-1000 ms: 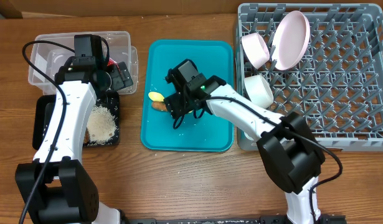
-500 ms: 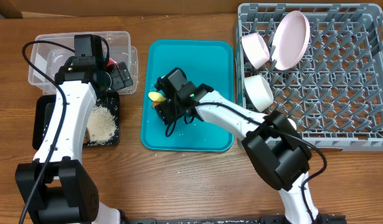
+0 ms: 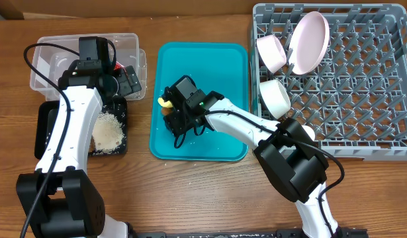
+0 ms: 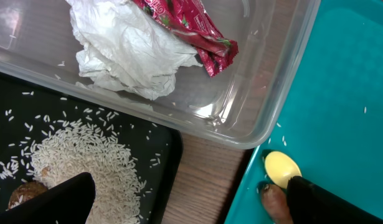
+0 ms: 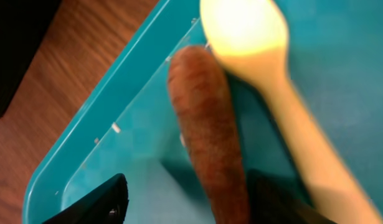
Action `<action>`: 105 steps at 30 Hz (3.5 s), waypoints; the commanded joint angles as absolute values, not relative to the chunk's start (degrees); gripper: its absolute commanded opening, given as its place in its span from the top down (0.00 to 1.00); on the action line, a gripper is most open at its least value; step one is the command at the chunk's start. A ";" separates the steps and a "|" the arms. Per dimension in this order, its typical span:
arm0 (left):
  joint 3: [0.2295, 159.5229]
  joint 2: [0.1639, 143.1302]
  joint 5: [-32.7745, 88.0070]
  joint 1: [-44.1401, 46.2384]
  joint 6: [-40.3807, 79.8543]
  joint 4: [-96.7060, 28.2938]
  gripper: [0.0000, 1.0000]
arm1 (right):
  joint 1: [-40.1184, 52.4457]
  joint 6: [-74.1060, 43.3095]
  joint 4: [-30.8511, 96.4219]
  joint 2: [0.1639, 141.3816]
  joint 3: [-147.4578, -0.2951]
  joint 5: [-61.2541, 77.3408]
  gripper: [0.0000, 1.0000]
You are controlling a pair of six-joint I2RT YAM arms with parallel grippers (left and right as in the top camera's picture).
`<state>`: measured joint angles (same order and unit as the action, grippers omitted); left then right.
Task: Sort waste into correct bins and load items into the dishwasher
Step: 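Move the right gripper over the yellow spoon on the teal tray, then grasp the yellow spoon with the right gripper and lift it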
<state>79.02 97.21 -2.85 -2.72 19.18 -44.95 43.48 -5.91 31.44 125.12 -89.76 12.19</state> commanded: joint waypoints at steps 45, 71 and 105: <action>79.83 96.09 -3.57 -2.61 19.49 -44.80 0.00 | 38.68 6.22 31.59 127.72 -92.82 -0.36 0.36; 79.83 96.09 -3.57 -2.61 19.49 -44.80 0.00 | 40.75 0.14 35.62 125.62 -92.36 0.05 0.96; 79.83 96.09 -3.57 -2.61 19.51 -44.80 0.00 | 40.16 -21.28 19.64 132.07 -92.31 -2.48 0.59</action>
<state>79.02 97.21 -2.85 -2.72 19.18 -44.95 40.49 -17.50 20.10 130.04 -92.60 -1.96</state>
